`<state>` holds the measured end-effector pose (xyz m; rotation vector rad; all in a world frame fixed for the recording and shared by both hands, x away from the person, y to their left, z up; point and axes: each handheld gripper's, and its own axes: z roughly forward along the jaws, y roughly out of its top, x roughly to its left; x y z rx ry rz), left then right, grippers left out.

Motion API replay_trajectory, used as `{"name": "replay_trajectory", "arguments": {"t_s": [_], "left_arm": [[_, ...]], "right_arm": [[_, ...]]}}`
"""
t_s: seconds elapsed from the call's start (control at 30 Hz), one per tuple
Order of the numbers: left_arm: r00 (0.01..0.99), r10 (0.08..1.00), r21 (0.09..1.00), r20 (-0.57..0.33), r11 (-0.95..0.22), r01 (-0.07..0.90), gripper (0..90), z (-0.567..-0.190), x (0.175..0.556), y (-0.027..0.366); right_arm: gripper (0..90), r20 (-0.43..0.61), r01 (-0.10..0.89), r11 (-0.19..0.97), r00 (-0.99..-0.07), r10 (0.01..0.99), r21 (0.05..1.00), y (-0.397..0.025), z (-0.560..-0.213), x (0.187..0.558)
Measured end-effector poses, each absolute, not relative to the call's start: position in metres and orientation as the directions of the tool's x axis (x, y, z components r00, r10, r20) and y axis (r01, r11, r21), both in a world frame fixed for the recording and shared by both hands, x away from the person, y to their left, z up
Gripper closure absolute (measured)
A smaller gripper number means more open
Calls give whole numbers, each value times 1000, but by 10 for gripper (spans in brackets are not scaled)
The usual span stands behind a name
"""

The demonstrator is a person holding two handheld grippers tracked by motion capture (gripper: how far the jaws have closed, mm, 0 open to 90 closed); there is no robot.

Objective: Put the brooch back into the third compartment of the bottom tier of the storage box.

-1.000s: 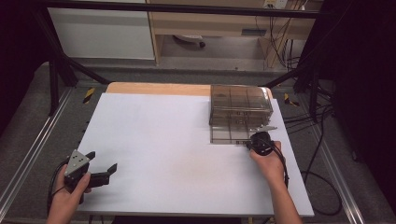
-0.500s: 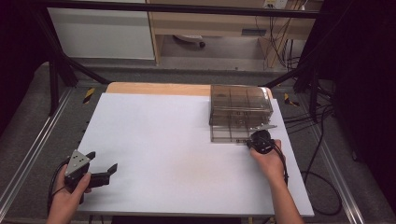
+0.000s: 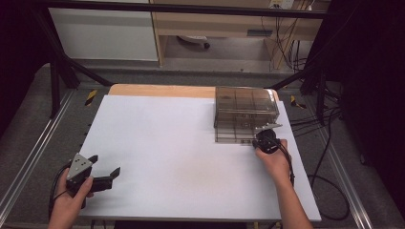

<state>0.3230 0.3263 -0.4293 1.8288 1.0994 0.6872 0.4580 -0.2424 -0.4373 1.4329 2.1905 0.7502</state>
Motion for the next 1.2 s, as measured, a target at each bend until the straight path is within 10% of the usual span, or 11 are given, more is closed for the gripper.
{"name": "replay_trajectory", "arguments": {"t_s": [1.2], "left_arm": [[459, 888, 882, 24, -236, 409, 45, -429, 323, 326]], "right_arm": [[900, -68, 701, 338, -384, 921, 627, -244, -434, 464]]}}
